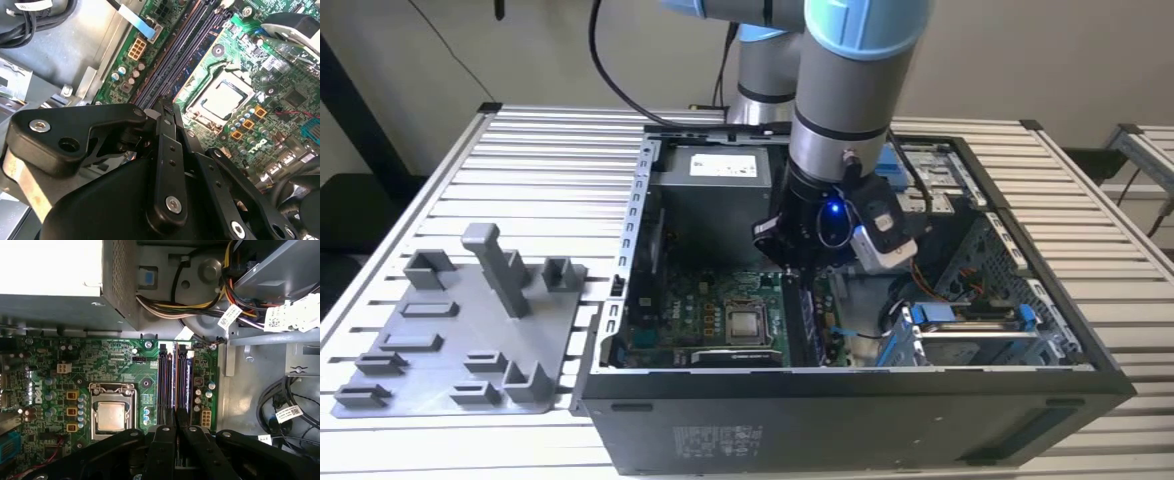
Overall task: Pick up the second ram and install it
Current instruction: 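Insert the second ram into the second slot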
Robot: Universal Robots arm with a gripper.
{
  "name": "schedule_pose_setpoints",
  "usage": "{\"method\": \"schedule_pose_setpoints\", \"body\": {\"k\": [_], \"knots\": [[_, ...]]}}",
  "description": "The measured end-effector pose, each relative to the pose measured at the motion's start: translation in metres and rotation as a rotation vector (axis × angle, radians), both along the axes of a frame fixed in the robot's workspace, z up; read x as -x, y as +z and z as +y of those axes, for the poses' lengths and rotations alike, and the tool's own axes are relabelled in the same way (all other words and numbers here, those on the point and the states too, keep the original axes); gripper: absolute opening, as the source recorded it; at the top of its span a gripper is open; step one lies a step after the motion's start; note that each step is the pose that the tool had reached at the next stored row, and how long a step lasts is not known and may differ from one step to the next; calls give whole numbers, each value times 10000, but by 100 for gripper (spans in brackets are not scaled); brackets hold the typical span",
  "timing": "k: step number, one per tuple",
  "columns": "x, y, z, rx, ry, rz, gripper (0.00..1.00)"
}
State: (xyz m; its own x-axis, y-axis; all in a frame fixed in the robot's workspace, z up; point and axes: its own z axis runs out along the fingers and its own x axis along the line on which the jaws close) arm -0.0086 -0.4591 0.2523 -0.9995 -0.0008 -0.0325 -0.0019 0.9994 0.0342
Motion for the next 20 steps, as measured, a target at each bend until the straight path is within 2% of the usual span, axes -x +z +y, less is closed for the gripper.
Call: {"method": "schedule_pose_setpoints", "body": {"k": [7,10,16,20], "knots": [[-4,-16,-1,17,-2,1,13],[-4,-33,-10,19,-146,4,13],[-4,-80,-58,17,-563,5,13],[-4,-96,-115,16,-626,5,13]]}}
